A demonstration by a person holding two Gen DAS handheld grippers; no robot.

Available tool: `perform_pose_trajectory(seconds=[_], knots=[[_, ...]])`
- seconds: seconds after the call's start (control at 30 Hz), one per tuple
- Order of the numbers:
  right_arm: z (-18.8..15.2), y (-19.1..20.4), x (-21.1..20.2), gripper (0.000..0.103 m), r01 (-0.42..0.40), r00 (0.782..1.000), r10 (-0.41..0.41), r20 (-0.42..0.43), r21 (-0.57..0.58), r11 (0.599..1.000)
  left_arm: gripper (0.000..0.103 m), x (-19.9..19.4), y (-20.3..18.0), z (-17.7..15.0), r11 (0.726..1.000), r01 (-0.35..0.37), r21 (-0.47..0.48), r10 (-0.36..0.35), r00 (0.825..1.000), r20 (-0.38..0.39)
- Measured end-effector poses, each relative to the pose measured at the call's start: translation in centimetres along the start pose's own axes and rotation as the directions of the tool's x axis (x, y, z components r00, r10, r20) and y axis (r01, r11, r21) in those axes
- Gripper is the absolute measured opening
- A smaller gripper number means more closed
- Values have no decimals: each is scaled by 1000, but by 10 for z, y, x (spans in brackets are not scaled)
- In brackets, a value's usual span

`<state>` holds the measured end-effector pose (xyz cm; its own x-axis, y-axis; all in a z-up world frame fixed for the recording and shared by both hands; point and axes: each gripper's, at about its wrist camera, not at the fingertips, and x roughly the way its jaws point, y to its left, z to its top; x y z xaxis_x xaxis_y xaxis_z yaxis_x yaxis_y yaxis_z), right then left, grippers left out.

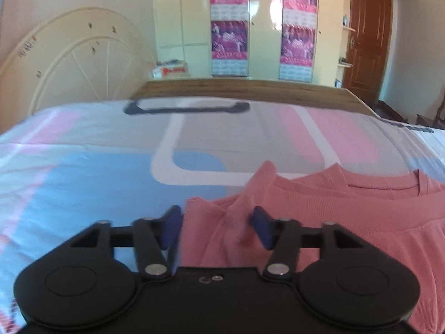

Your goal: Fold small clothes

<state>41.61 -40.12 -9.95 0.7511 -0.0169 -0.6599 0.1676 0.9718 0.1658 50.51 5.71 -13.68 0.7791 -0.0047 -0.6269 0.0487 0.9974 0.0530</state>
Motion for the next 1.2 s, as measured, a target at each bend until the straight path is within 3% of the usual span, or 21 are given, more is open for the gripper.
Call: perform_pose_trajectory(seconds=[0.17, 0.27, 0.33, 0.5, 0.73, 0.87, 1.03, 1.2], knots=[[-16, 19, -15, 15, -63, 998, 62, -28, -43, 997, 56, -21, -9, -11, 994, 75, 74, -76, 997, 1], [-31, 29, -12, 16, -53, 997, 48, -59, -78, 996, 56, -10, -15, -26, 994, 47, 100, -40, 996, -77], [-40, 27, -2, 16, 7, 995, -17, -97, -104, 995, 56, -3, -6, -30, 999, 24, 40, -20, 996, -92], [-39, 14, -8, 16, 56, 994, -62, -86, -68, 996, 52, -13, 8, -27, 998, 10, -62, -18, 992, -126], [-63, 50, -51, 16, -59, 996, 51, -69, -131, 990, 54, -51, -23, -41, 994, 102, 36, -100, 993, -66], [-85, 51, -57, 17, -22, 996, 8, -91, -147, 989, 55, -43, -22, -57, 998, 69, 9, -67, 990, -128], [-99, 26, -65, 17, 58, 994, -72, -83, -163, 985, 56, -54, -14, -71, 997, 53, 48, -48, 993, -104], [-103, 31, -91, 17, 57, 995, -68, -79, -141, 988, 55, -72, -17, -71, 999, 26, 43, -22, 995, -94]])
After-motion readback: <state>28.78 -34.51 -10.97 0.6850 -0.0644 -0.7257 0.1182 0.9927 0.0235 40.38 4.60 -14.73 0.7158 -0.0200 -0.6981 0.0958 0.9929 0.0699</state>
